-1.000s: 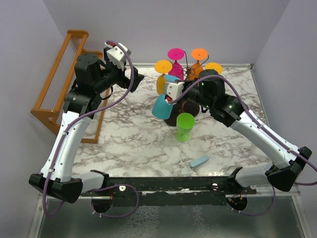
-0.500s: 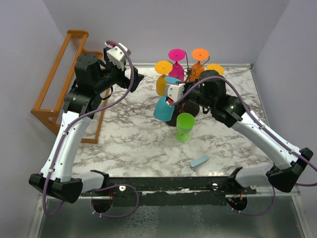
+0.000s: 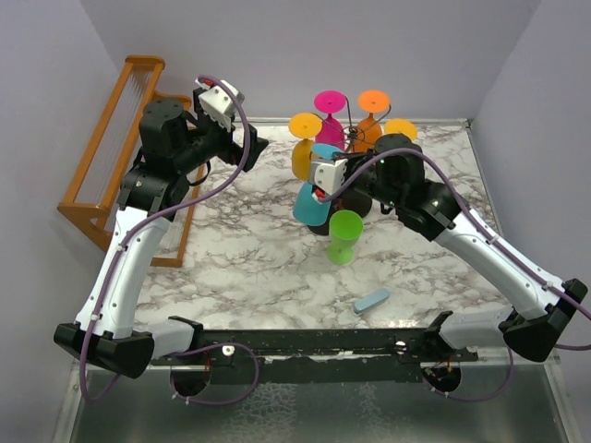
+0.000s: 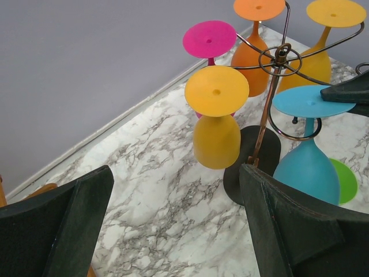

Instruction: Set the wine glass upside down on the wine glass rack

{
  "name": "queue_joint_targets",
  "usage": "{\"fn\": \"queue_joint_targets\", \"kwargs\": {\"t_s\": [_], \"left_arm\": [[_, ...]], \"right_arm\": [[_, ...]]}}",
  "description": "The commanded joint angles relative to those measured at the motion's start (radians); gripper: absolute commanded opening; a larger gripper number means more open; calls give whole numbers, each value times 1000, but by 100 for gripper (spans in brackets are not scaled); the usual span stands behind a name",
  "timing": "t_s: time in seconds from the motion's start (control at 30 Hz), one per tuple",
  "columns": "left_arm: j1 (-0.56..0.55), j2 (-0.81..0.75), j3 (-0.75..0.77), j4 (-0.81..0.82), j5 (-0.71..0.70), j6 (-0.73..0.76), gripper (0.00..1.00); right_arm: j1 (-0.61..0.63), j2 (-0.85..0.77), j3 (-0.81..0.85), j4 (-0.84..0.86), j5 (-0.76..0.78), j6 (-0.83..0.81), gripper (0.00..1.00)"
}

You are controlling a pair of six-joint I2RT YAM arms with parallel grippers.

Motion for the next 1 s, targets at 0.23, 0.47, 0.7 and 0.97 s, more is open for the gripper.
{"fn": "queue_joint_targets", "kwargs": {"t_s": [0.23,0.47,0.7,0.97], "left_arm": [[6,-17,-16,18,-6,10,94],[6,-17,-20,19,-2,12,94],[7,-17,-21,20,0,14,94],[7,-14,-21,21,3,16,94]], "right_arm": [[8,-25,-31,-4,34,-22,10],[8,-29,-41,-8,36,-22,14],[8,-31,-42,-11,43,-22,18],[8,-32,-38,-19,50,-24,24]]}}
